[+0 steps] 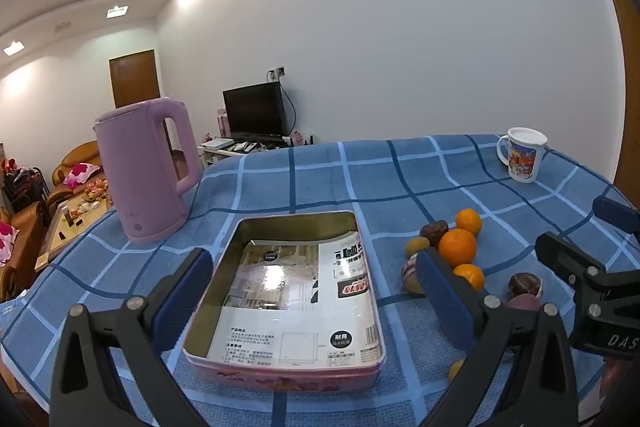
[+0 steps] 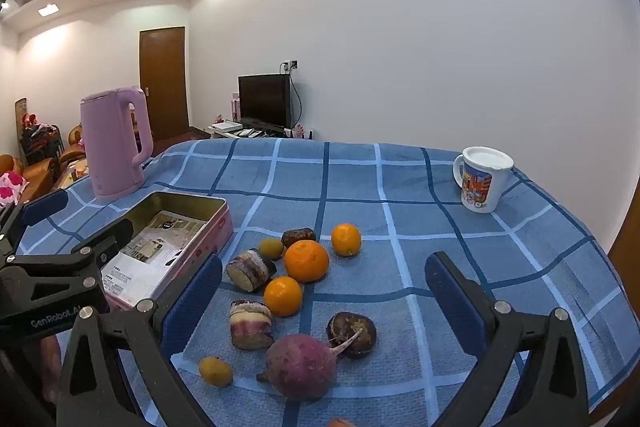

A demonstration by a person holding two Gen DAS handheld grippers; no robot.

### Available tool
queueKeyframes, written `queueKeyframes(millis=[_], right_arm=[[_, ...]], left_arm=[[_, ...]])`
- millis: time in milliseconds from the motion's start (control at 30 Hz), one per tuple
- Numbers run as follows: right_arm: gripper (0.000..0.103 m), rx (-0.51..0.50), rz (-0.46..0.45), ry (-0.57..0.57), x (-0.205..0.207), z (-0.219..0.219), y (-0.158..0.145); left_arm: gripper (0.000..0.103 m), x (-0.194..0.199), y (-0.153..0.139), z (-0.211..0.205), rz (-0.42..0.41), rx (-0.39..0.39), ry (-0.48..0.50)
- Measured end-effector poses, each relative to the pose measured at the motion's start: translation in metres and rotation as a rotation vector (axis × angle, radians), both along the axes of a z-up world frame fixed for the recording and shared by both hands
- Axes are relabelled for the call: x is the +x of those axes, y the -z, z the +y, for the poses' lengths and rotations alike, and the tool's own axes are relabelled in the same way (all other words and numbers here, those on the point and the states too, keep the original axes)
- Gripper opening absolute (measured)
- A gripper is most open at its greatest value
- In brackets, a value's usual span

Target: Organize fruits

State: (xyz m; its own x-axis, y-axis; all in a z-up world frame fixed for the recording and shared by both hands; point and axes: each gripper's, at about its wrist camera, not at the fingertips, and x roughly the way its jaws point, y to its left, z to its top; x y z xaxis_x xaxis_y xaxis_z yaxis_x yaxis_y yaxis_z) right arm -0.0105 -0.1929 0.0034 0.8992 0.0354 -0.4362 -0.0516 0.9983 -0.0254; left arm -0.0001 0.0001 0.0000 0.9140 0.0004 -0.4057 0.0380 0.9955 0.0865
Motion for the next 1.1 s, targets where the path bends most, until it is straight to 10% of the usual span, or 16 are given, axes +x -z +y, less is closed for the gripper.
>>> queueKeyframes(millis=[1100], right_arm=[[0.102, 0.004, 0.019, -0.008, 0.0001, 0.0019, 0.0082]], left_arm=[[0.103, -0.0037, 0.0046, 0.0021, 0.001, 0.001, 0.001]])
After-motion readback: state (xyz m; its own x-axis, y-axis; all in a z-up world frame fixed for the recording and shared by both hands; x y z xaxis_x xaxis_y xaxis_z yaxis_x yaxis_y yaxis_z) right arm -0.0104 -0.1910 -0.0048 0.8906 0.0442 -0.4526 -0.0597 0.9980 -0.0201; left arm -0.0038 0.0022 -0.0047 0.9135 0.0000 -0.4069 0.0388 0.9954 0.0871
